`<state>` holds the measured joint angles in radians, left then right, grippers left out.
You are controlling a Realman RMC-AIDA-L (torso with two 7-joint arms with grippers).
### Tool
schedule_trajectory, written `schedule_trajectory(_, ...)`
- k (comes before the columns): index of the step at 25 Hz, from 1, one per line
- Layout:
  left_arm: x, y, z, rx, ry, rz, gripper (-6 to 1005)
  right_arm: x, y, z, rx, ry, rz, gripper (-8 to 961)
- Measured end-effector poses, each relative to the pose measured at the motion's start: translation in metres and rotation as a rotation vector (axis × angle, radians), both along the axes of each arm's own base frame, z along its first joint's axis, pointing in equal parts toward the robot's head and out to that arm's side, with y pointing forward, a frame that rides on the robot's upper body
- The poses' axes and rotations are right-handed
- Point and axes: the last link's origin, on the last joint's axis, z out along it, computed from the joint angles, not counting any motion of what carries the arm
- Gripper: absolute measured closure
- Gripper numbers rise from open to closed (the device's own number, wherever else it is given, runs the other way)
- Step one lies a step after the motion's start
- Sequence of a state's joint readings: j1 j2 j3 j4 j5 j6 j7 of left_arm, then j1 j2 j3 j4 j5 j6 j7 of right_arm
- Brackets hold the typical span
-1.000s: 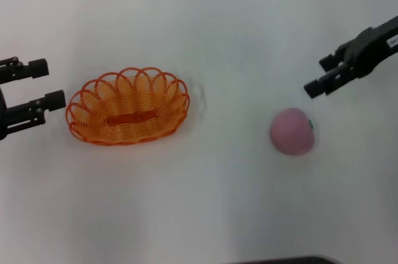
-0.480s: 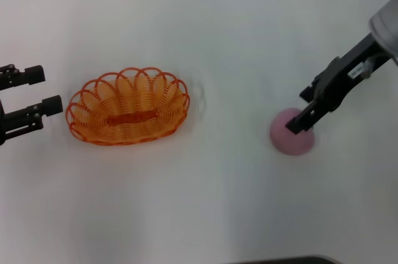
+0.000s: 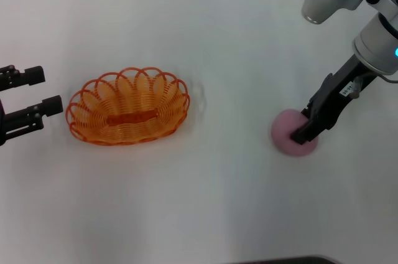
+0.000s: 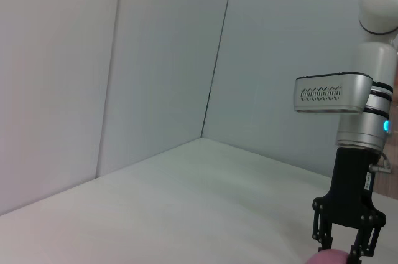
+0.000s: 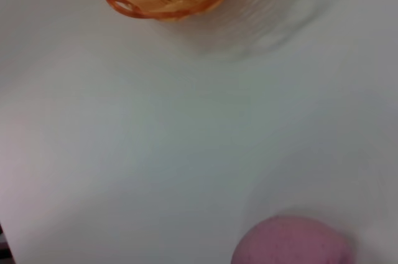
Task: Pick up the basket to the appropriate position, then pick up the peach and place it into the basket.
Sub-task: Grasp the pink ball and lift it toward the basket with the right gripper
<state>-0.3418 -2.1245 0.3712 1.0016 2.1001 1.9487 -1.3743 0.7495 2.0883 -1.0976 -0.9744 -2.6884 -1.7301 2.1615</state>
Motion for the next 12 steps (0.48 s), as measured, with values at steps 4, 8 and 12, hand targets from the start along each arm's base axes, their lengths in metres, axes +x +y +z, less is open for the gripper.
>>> schedule_trajectory(4, -0.0004, 0.0002, 0.0001, 0.002, 0.001, 0.004, 356, -0.0001, 0.0002, 0.0002, 0.002, 0.001, -0.001, 384)
schedule_trajectory(8, -0.0012, -0.0002, -0.0006, -0.003, 0.005, 0.008, 356, -0.0003, 0.0009, 0.0012, 0.005, 0.001, 0.0, 528)
schedule_trajectory(12, -0.0045, -0.0011, -0.0041, -0.04, 0.039, 0.026, 356, -0.0013, 0.0028, 0.0047, 0.02, 0.007, 0.001, 663)
